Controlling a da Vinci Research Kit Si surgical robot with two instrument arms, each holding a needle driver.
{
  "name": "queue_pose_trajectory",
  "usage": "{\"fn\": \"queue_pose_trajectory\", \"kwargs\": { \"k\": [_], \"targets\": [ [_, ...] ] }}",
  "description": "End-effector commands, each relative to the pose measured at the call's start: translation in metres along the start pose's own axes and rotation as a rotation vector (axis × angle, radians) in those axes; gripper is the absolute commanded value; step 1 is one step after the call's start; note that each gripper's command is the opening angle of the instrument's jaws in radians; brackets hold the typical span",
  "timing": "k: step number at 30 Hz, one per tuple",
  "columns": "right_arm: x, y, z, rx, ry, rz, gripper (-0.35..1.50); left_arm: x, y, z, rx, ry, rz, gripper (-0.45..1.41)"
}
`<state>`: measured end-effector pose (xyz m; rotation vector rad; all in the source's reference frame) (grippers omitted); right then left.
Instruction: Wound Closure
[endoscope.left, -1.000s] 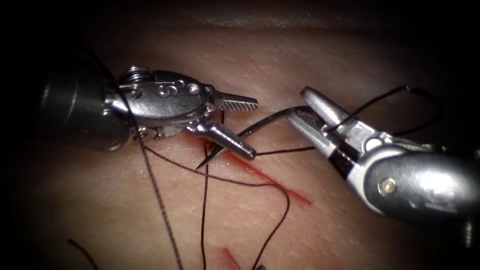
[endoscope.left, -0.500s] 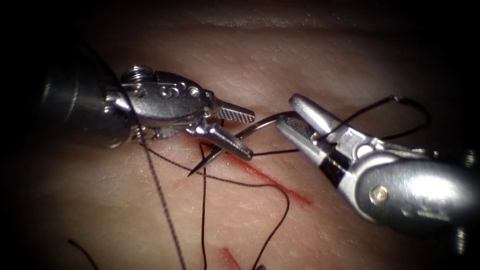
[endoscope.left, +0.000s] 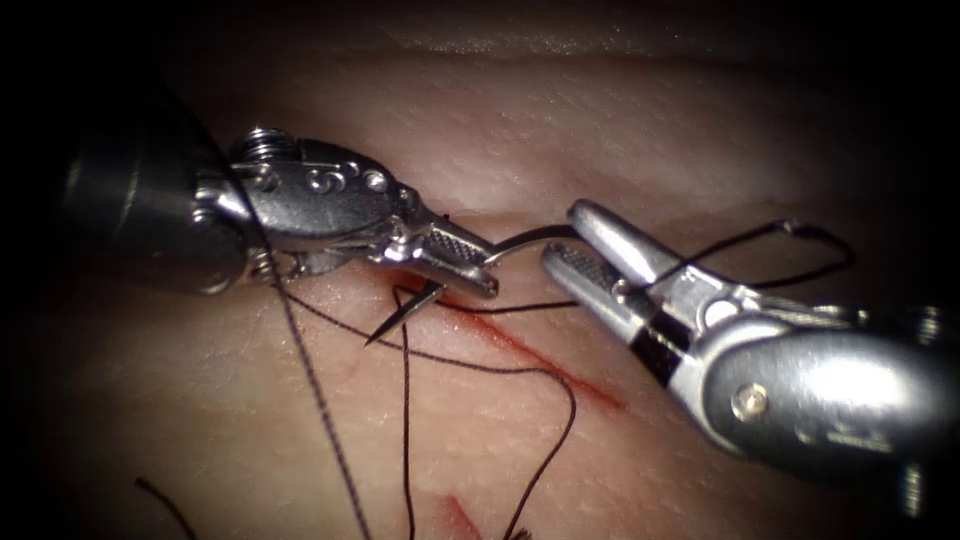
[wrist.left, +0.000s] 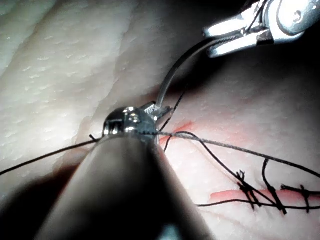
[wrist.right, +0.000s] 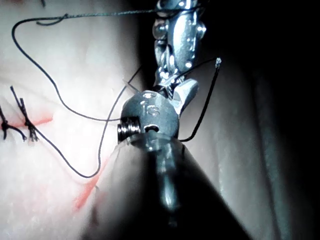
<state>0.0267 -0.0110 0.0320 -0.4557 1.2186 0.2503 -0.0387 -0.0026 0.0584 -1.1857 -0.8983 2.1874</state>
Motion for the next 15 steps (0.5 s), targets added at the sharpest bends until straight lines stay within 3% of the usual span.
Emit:
{"fn": "queue_pose_trajectory", "kwargs": {
  "k": [1,3,10,15],
  "targets": [
    [-0.0005,0.0001,0.0009,-0.006,-0.002,0.104,0.83,0.0002,-0.0003,0.0007,0.001,0.017,0.003,-0.45],
    [-0.0011,0.0005,0.0012,-0.039,0.017,0.219,1.33,0.0001,0.0,0.0006,0.004,0.045,0.007,-0.45],
    [-0.0024,0.0005,0.0015,-0.046,0.035,0.334,1.35,-0.0002,0.0006,0.0,-0.004,0.121,0.016,-0.45],
    [-0.0029,-0.0003,0.002,-0.048,0.036,0.372,1.23,-0.0006,0.0016,-0.0001,-0.007,0.15,0.024,-0.45]
  ]
}}
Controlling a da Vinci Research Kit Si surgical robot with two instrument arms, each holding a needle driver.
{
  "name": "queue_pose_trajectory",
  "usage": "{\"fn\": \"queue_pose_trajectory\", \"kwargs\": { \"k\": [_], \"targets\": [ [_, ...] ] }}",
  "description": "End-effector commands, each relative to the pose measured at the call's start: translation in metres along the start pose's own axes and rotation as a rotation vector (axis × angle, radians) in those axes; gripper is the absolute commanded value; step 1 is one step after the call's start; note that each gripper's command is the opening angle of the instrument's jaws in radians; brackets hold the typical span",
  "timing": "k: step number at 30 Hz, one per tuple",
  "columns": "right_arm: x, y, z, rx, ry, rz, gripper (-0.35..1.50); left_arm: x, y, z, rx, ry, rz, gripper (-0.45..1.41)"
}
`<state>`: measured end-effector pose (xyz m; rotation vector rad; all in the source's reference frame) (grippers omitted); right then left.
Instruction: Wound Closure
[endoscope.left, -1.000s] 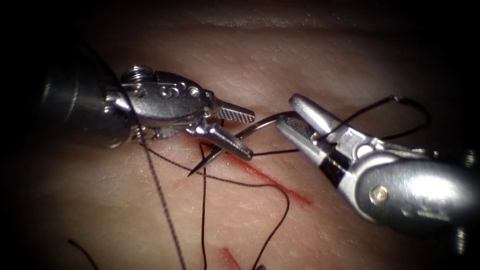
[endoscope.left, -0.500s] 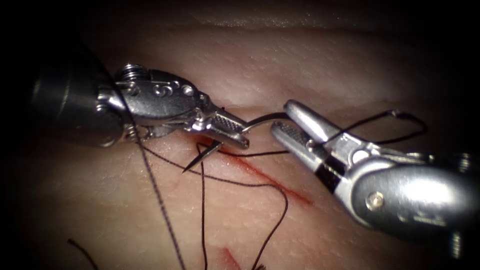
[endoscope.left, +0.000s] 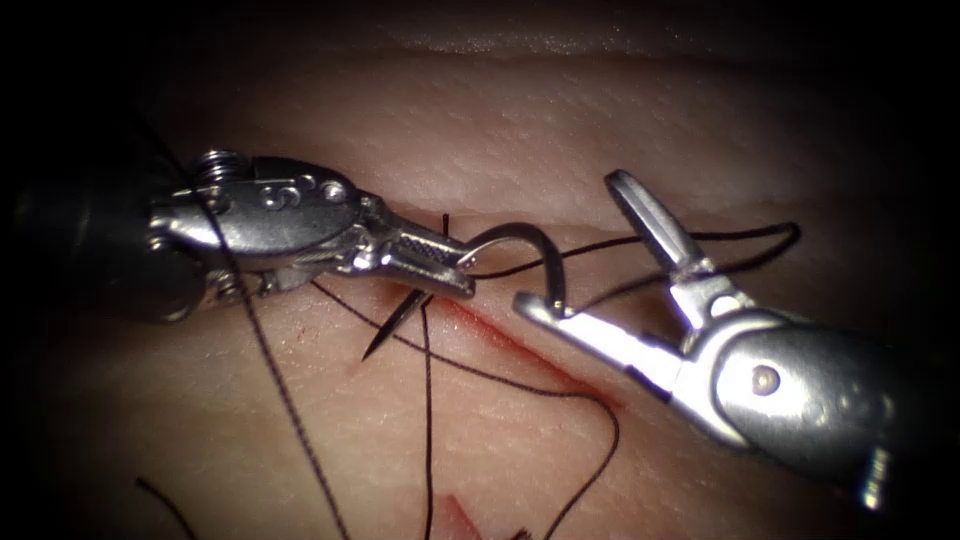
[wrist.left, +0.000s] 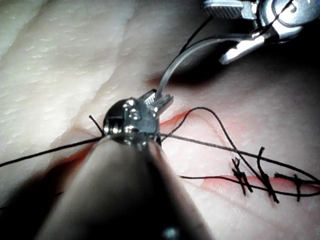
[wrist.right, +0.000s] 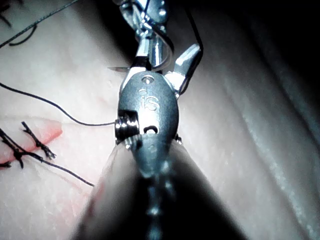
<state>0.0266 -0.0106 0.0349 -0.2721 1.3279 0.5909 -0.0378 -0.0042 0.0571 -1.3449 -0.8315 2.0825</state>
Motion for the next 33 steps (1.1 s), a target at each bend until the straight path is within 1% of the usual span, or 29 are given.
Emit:
{"fn": "queue_pose_trajectory", "kwargs": {
  "k": [1,2,8,10,12,14,15,17,18,22,26,27,28,29,30,32,33],
  "targets": [
    [-0.0003,-0.0002,0.0012,-0.001,0.003,0.001,1.21,0.0001,-0.0002,0.0008,-0.007,0.005,0.004,-0.45],
    [-0.0006,-0.0003,0.0016,0.001,0.012,0.006,1.16,0.0002,0.0001,0.0008,-0.014,0.009,0.004,-0.45],
    [-0.0012,-0.0007,0.0028,0.04,0.024,0.017,1.06,0.0003,0.0008,0.0011,-0.026,0.011,0.008,-0.45],
    [-0.0014,-0.0009,0.0032,0.056,0.03,0.019,0.89,0.0003,0.0011,0.0012,-0.037,0.012,0.012,-0.45],
    [-0.0015,-0.0009,0.0035,0.065,0.033,0.02,0.81,0.0003,0.0014,0.0013,-0.042,0.013,0.015,-0.45],
    [-0.0018,-0.0008,0.0038,0.076,0.039,0.023,0.66,0.0004,0.0017,0.0013,-0.048,0.013,0.018,-0.45],
    [-0.0019,-0.0007,0.0039,0.079,0.043,0.024,0.54,0.0004,0.0018,0.0014,-0.049,0.013,0.019,-0.45],
    [-0.0021,-0.0005,0.0038,0.093,0.051,0.026,0.05,0.0004,0.0021,0.0013,-0.054,0.013,0.022,-0.45],
    [-0.0022,-0.0005,0.0038,0.097,0.051,0.025,-0.35,0.0004,0.0022,0.0013,-0.056,0.013,0.023,-0.45],
    [-0.0026,-0.0003,0.0032,0.082,0.01,0.019,-0.35,0.0004,0.0025,0.0012,-0.061,0.013,0.024,-0.45],
    [-0.0027,0.0002,0.0023,0.049,0.006,0.016,-0.35,0.0005,0.0028,0.0014,-0.063,0.014,0.026,-0.45],
    [-0.0025,0.0005,0.0017,0.031,0.01,0.002,-0.35,0.0004,0.003,0.0014,-0.066,0.014,0.026,-0.11],
    [-0.0023,0.0009,0.0013,0.018,-0.001,-0.018,-0.35,0.0004,0.003,0.0014,-0.057,0.012,0.027,0.31],
    [-0.0021,0.0013,0.0009,0.011,-0.004,-0.02,-0.35,0.0004,0.0029,0.0014,-0.043,0.01,0.027,0.81],
    [-0.002,0.0017,0.0006,0.006,-0.005,-0.023,-0.35,0.0004,0.0029,0.0014,-0.028,0.01,0.027,1.11],
    [-0.0017,0.0029,-0.0002,-0.01,-0.014,-0.037,-0.35,0.0003,0.0029,0.0011,0.004,0.0,0.028,1.28],
    [-0.0017,0.0033,-0.0004,-0.012,-0.02,-0.037,-0.35,0.0001,0.003,0.0009,0.017,-0.004,0.029,1.3]
  ]
}}
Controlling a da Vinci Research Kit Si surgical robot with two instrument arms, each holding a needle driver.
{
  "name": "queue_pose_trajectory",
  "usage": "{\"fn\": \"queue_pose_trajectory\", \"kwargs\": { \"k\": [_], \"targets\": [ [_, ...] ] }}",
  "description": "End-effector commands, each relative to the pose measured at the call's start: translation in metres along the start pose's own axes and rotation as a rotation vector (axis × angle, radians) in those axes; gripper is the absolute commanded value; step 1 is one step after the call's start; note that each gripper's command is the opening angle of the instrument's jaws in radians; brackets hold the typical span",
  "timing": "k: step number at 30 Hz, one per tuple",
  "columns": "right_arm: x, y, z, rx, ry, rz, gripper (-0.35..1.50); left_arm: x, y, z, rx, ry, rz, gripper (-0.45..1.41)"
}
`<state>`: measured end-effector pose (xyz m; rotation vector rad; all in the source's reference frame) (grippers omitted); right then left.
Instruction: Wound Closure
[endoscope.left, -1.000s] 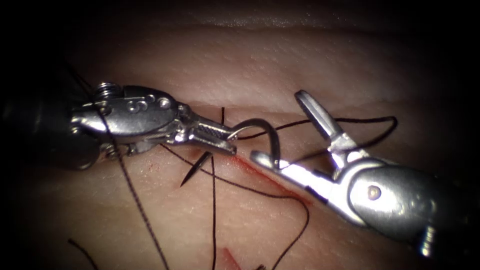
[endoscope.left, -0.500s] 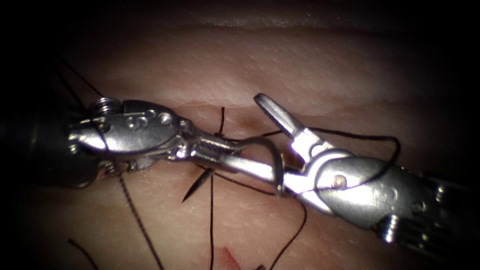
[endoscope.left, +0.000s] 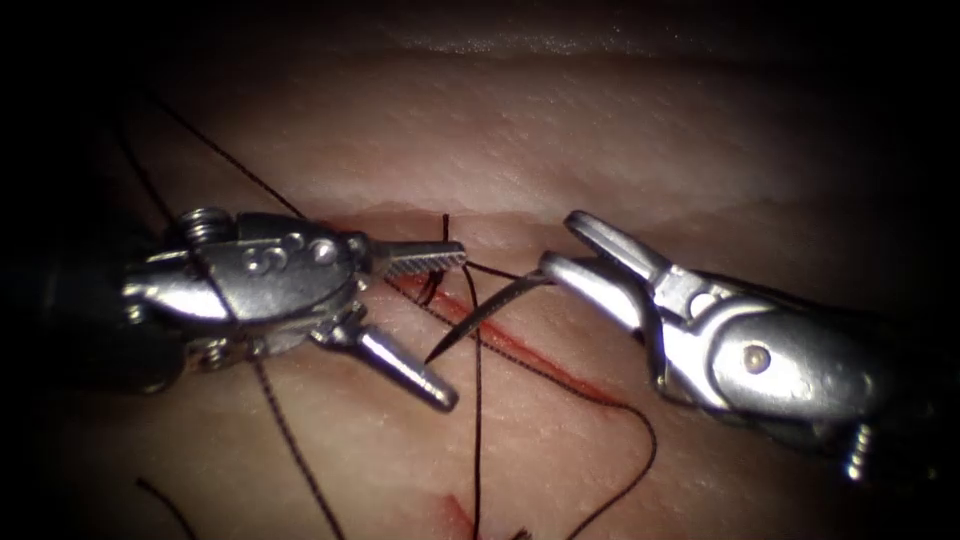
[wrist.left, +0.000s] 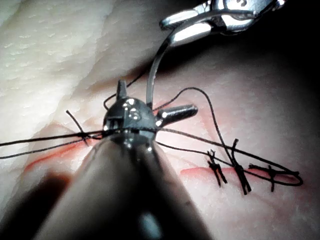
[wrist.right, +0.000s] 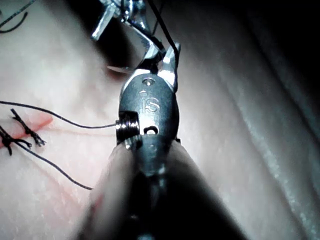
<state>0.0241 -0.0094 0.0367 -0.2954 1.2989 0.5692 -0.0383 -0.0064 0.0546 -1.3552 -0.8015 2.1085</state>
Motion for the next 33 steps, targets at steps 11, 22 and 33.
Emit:
{"fn": "queue_pose_trajectory", "kwargs": {
  "k": [11,22,33],
  "targets": [
    [-0.0015,0.0032,-0.0008,-0.065,-0.063,-0.027,-0.35,-0.0045,0.0009,0.0009,0.166,-0.075,0.027,1.23],
    [-0.005,0.0043,0.0009,-0.097,-0.19,-0.2,-0.35,-0.0082,0.0031,0.0028,0.147,-0.097,0.053,1.09],
    [-0.0063,0.0067,-0.0001,-0.105,-0.185,-0.152,-0.35,-0.0087,0.0031,0.0044,0.124,-0.103,0.057,0.99]
  ]
}}
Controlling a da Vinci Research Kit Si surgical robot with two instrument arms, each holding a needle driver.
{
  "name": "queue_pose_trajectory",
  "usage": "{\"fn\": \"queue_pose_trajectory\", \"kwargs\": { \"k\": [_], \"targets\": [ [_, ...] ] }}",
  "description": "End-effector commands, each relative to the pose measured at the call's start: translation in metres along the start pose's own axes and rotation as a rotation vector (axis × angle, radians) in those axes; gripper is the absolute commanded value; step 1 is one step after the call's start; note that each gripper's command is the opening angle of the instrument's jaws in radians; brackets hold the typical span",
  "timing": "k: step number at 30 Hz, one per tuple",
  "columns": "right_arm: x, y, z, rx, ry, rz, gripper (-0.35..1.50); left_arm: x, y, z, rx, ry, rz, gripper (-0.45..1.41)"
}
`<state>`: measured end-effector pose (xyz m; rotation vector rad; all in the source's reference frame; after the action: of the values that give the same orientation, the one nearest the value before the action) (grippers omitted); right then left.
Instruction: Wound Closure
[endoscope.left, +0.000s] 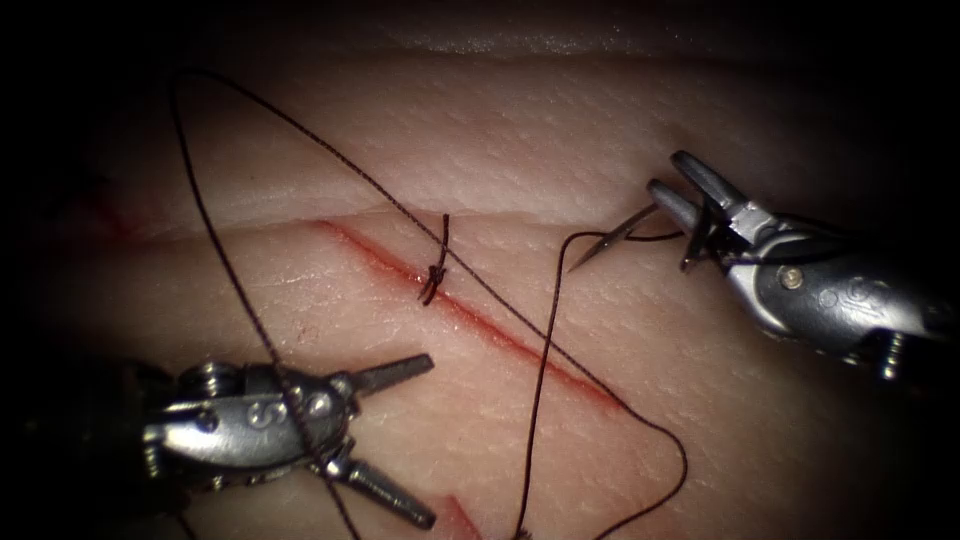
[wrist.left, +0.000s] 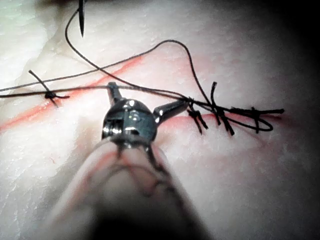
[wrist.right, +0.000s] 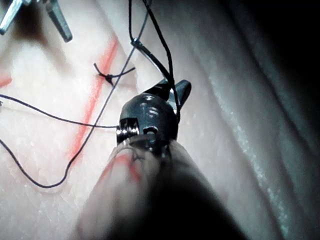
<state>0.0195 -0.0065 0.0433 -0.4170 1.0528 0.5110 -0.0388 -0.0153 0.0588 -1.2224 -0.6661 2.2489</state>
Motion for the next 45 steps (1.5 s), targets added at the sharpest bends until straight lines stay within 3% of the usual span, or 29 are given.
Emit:
{"fn": "queue_pose_trajectory", "kwargs": {
  "k": [1,8,14,17,22,24,30,35,45],
  "targets": [
    [0.0,0.0019,0.0003,-0.01,0.015,0.032,-0.35,-0.0003,0.0,0.001,-0.004,0.002,0.004,0.99],
    [-0.0002,0.008,-0.0019,-0.048,0.011,0.087,-0.35,-0.0017,0.0014,0.0019,-0.037,0.003,0.025,0.99],
    [-0.0019,0.0163,-0.0047,-0.073,-0.077,0.074,-0.35,-0.0016,0.0027,0.0014,-0.047,0.003,0.028,0.98],
    [-0.0028,0.0189,-0.0065,-0.097,-0.1,0.052,-0.35,-0.0012,0.0033,0.0013,-0.049,0.004,0.026,0.98],
    [-0.0033,0.0202,-0.009,-0.113,-0.126,0.027,-0.35,0.0013,0.0044,0.002,-0.037,0.01,0.015,0.93],
    [-0.0033,0.0212,-0.0105,-0.132,-0.161,0.006,-0.35,0.0035,0.0046,0.0026,-0.032,0.017,0.026,0.93],
    [-0.0031,0.0237,-0.0157,-0.196,-0.262,-0.089,-0.35,0.0061,0.0039,0.0034,-0.022,0.027,0.037,0.93],
    [-0.0026,0.0248,-0.0192,-0.265,-0.348,-0.162,-0.35,0.0056,0.0033,0.0038,-0.019,0.026,0.043,0.89],
    [-0.002,0.0256,-0.022,-0.403,-0.54,-0.344,-0.35,0.004,0.0019,0.0042,-0.009,0.02,0.059,0.86]
  ]
}}
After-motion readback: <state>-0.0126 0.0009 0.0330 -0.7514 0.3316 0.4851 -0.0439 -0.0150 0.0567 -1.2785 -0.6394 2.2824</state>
